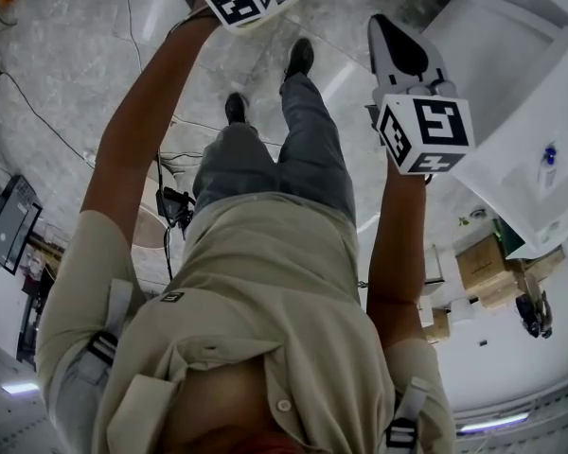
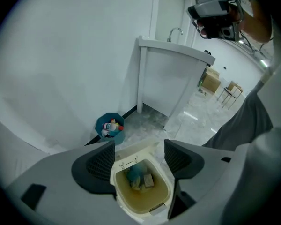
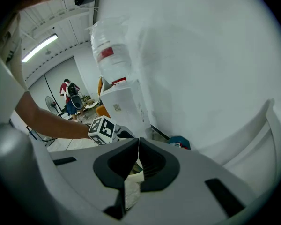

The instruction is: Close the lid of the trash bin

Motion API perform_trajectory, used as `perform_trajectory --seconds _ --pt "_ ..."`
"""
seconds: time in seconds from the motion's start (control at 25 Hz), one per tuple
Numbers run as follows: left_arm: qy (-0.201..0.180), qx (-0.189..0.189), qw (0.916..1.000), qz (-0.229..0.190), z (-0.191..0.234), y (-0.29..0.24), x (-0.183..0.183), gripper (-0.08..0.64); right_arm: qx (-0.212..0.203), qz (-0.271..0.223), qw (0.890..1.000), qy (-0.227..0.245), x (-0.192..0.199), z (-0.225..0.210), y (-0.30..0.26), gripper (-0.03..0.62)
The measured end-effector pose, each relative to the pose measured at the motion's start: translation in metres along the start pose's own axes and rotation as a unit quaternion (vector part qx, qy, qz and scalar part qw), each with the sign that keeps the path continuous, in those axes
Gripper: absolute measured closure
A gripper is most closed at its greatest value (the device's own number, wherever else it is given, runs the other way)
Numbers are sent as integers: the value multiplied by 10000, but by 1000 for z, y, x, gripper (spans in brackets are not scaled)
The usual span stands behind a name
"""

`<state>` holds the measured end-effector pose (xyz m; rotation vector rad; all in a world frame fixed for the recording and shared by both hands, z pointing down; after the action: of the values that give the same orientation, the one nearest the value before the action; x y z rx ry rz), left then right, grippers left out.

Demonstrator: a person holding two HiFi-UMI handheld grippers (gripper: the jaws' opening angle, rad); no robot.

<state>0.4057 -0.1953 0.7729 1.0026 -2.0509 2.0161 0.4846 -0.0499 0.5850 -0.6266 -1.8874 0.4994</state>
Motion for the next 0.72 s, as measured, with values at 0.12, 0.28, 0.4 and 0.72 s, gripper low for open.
perform_trajectory --seconds 0.12,0.28,0.4,0.72 --pt "47 57 10000 1 -8 0 8 233 -37 28 10000 -25 4 3 -3 568" --pt "-40 67 10000 19 -9 3 12 233 -47 47 10000 -44 7 4 -5 568" --pt "-39 86 10000 32 -11 6 19 233 -74 57 9999 -59 10 8 -8 568" --pt "23 123 9998 162 -19 17 40 235 -158 80 9998 -32 11 18 -14 568"
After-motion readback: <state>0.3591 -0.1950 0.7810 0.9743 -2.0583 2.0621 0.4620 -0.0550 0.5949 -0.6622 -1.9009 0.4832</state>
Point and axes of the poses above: the fingertips, and each gripper's own axes: y backward along the fingers, z to its left, x out of its underside, the point moved 4 cm from there along y, backward along the fingers, and after that the axes turned 11 degrees about -x, right-handed, at the moved point
